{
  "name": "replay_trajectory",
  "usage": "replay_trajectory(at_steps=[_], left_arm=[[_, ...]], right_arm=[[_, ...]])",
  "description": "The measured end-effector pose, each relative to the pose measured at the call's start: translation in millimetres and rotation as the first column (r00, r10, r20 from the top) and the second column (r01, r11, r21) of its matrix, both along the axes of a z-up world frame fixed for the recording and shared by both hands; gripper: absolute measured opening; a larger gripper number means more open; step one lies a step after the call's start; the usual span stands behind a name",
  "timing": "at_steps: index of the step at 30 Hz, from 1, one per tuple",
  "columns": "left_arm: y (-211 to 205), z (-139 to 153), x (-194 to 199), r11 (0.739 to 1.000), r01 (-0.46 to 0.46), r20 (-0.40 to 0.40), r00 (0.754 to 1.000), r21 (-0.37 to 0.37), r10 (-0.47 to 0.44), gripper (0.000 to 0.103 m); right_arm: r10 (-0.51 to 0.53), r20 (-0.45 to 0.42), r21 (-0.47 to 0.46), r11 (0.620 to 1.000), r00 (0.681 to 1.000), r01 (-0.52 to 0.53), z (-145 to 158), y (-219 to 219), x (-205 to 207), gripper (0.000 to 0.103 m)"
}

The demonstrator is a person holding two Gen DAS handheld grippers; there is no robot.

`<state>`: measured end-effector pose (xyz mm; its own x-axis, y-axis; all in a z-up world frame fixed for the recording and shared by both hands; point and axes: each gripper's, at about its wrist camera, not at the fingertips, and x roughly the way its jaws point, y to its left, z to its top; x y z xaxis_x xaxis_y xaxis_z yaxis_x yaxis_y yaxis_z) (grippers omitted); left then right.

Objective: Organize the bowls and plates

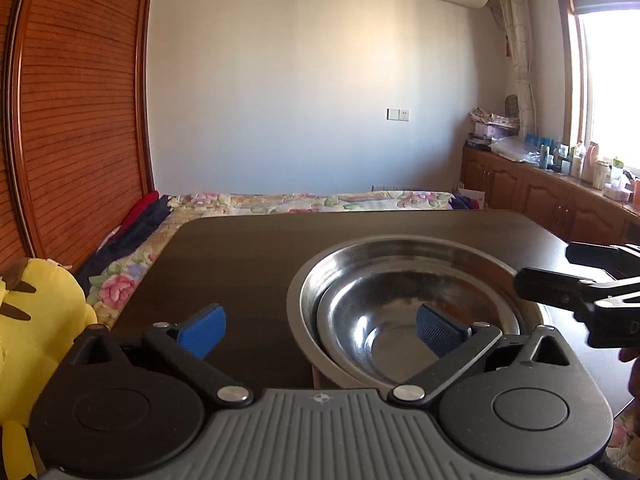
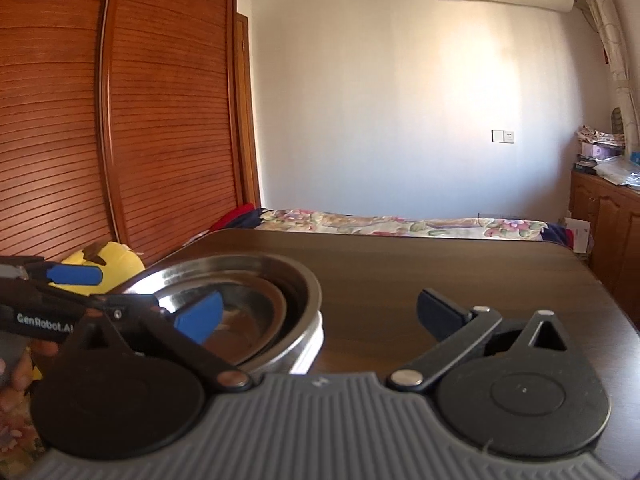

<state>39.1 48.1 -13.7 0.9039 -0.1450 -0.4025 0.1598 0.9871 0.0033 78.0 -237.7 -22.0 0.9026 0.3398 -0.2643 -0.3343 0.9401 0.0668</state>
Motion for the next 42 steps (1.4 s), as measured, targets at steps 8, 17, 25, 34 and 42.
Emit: replay_trajectory(at_steps=[8,17,25,34,42], left_arm=[[-10.1,13.3,-7.8,1.000,-0.004,0.012,1.000,0.026,0.004,0.103],[-30.9,31.1,-26.1,0.995,-0.072,0.036,0.997,0.075,0.070,0.103],[-54.0,52.2,-51.7,0.998,-0.005,0.060,0.998,0.062,0.002,0.103],[-69.0,54.7,-68.9,0.998,-0.005,0.070,0.998,0.067,0.000,0.103],[-67.0,37.8,-67.7,0.996,-0.033,0.041,0.999,0.080,0.030,0.103]], right_arm=[[-0.048,0.028,0.015,0.999,0.998,0.047,17.2,-14.9,-18.4,0.103],[-0.148,0.065,0.028,0.989,0.987,0.146,35.7,-37.5,-39.4,0.103],[-0.219,0.083,0.016,0.976,0.972,0.218,42.2,-44.9,-54.5,0.103],[-0.257,0.074,0.008,0.966,0.964,0.257,34.6,-57.0,-61.8,0.103],[-0.263,0.045,-0.019,0.964,0.964,0.264,17.8,-54.0,-61.2,0.103]])
